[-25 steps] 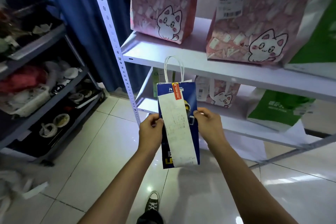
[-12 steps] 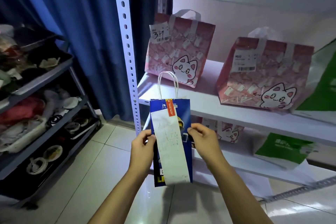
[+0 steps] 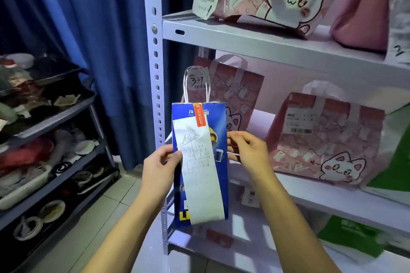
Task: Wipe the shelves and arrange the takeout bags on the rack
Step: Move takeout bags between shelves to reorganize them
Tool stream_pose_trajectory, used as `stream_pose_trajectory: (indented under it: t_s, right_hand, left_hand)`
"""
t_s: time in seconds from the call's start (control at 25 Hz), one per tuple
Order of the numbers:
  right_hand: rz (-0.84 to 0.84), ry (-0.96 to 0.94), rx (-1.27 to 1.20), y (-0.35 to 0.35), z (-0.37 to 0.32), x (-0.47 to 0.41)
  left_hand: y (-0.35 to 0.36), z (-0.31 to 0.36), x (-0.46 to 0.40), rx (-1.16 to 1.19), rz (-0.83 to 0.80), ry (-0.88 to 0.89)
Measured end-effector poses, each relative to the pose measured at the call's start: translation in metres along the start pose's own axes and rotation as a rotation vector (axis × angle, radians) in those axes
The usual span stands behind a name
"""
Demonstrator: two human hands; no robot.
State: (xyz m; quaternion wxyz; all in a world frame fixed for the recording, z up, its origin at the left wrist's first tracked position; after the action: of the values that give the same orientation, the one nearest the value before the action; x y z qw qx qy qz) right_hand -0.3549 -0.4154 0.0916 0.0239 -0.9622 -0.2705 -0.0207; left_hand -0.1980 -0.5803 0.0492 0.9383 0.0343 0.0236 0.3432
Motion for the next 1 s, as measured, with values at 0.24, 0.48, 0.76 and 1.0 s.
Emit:
stream_pose_trajectory:
  t_s: [0.24, 0.48, 0.76, 1.0]
  right_hand:
    - [0.415, -0.013, 0.123, -0.040, -0.016, -0.068]
    - [0.308, 0.010, 0.588, -0.031, -0.027, -0.110]
    - [0.493, -0.271, 0.596, -0.013, -0.014, -0.032]
    - [0.575, -0.288, 0.381, -0.015, -0.018, -0.007]
  left_hand:
    - [0.000, 0.007, -0.020, 0.036, 0.044, -0.018]
    - [-0.006, 0.004, -0.019, -0.020, 0.085, -0.018]
    - [-0.019, 0.002, -0.008, -0.056, 0.039, -0.010]
    - [-0.031, 0.002, 0.011, -0.046, -0.009, -0.002]
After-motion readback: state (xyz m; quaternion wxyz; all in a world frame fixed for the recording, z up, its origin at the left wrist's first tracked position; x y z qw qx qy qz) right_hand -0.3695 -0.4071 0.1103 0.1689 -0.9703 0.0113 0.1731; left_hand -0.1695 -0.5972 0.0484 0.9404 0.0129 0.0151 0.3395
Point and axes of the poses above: each hand's wrist, its own x-axis away from the middle knuckle, its own y-axis out of the palm, z = x × y, the point moved 5 cm from there along -x, towards the middle knuckle, and after that the axes turned 8 degrees about -z, right-handed, at the moved point
